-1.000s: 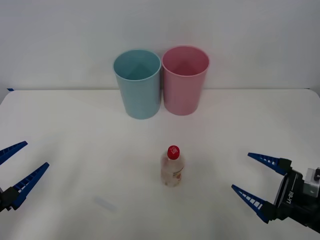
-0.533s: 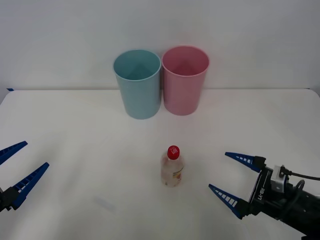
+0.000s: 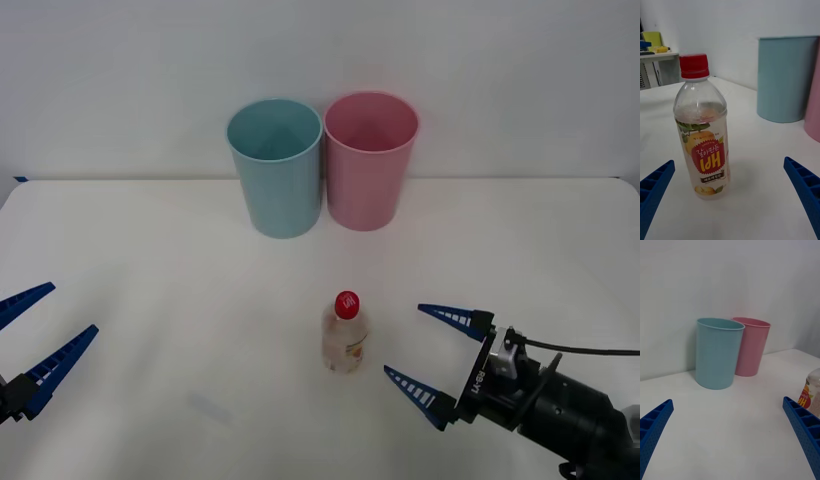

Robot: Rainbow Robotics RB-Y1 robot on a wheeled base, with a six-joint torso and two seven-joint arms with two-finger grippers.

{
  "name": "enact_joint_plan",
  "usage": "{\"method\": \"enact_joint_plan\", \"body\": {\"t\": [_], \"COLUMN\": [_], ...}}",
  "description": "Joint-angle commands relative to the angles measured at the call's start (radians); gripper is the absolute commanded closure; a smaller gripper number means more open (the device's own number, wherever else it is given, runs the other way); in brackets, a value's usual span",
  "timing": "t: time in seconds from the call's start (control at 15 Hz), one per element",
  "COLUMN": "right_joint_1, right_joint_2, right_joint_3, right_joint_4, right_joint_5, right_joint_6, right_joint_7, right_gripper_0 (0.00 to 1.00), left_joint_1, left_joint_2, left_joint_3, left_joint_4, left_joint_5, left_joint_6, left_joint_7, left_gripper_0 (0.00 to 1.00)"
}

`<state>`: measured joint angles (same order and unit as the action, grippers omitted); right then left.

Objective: Grasp the object on the table and drop it into the matching bin: aluminum can to the light blue bin, PET bottle to the pink bin.

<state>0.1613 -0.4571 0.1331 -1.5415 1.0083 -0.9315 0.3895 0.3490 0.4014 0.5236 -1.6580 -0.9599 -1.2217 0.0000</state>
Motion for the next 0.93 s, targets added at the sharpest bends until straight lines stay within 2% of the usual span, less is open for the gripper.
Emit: {"method": "enact_joint_plan", "body": {"t": [0.07,0.47,0.6,0.93], "right_joint_1": [-0.019,-0.068,-0.128,-0.197], "right_joint_2": [0.000,0.000,0.025,0.066], "right_joint_3": [0.056,0.160,0.177,0.215], "right_joint_4": [0.001,0.006,0.092,0.169], "right_joint_5": [0.003,0.015,0.010,0.018], "right_joint_6": [0.062,0.189,0.166,0.178], "right_joint_7": [0.009,0.017,0.025,0.057], "right_gripper_0": [0.00,0.00,0.00,0.00], "left_joint_1": [0.000,0.000,0.000,0.000], "left_joint_2": [0.000,0.000,0.000,0.000], "left_joint_3": [0.000,0.000,0.000,0.000], "left_joint_4": [0.000,0.000,0.000,0.000], "left_joint_5": [0.000,0.000,0.000,0.000], "left_joint_6": [0.000,0.000,0.000,0.000], "left_joint_7": [0.000,0.000,0.000,0.000], "left_gripper_0": [0.00,0.00,0.00,0.00]}}
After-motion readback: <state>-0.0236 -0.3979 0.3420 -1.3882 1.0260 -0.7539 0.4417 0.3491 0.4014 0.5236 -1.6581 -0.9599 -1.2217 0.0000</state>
